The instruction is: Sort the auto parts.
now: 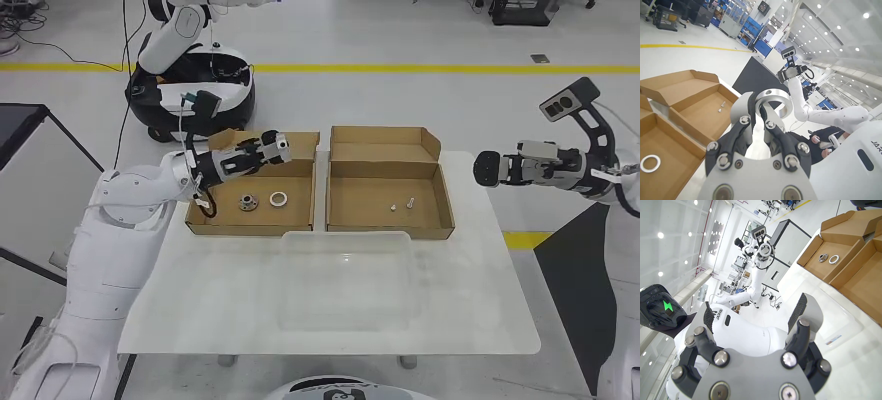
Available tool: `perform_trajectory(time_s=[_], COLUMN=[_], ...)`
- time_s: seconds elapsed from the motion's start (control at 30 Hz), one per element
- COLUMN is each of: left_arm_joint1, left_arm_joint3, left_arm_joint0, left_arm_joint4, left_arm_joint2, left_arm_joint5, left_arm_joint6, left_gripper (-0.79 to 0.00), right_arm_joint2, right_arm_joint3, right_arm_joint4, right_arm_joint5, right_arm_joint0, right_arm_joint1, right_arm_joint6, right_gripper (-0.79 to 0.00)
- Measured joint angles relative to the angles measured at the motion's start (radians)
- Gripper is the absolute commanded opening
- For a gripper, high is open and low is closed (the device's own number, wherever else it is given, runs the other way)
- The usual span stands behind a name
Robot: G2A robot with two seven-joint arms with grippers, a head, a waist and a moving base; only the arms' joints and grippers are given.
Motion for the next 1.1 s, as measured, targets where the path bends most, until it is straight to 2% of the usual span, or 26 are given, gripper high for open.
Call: perform_trajectory(time_s=[0.17,0.33,0.53,0.63,0.77,1.0,1.1], left_arm_joint1=[0.004,0.003,-0.001,0.0,0.005,0.017,0.018], left_arm_joint3=[0.012,0.099,0.2,0.232,0.266,0.322,0.343], left_arm_joint0=[-0.014,-0.081,-0.151,-0.172,-0.199,-0.248,-0.263], left_arm_joint4=[0.172,0.367,0.48,0.544,0.611,0.796,0.867], left_arm_joint2=[0.018,0.086,0.13,0.142,0.156,0.192,0.212], left_arm_joint5=[0.154,0.408,0.557,0.604,0.634,0.62,0.612], left_arm_joint6=[0.029,-0.013,-0.031,-0.037,-0.099,-0.213,-0.224], left_gripper=[-0.785,-0.785,-0.785,-0.785,-0.785,-0.785,-0.785], right_arm_joint2=[0.0,0.0,0.0,0.0,0.0,0.0,0.0], right_arm_joint3=[0.0,0.0,0.0,0.0,0.0,0.0,0.0], right_arm_joint4=[0.0,0.0,0.0,0.0,0.0,0.0,0.0], right_arm_joint5=[0.0,0.0,0.0,0.0,0.0,0.0,0.0], right_arm_joint0=[0.0,0.0,0.0,0.0,0.0,0.0,0.0], right_arm_joint1=[0.0,0.0,0.0,0.0,0.0,0.0,0.0], right_arm_joint6=[0.0,0.0,0.0,0.0,0.0,0.0,0.0], right_gripper=[0.0,0.0,0.0,0.0,0.0,0.0,0.0])
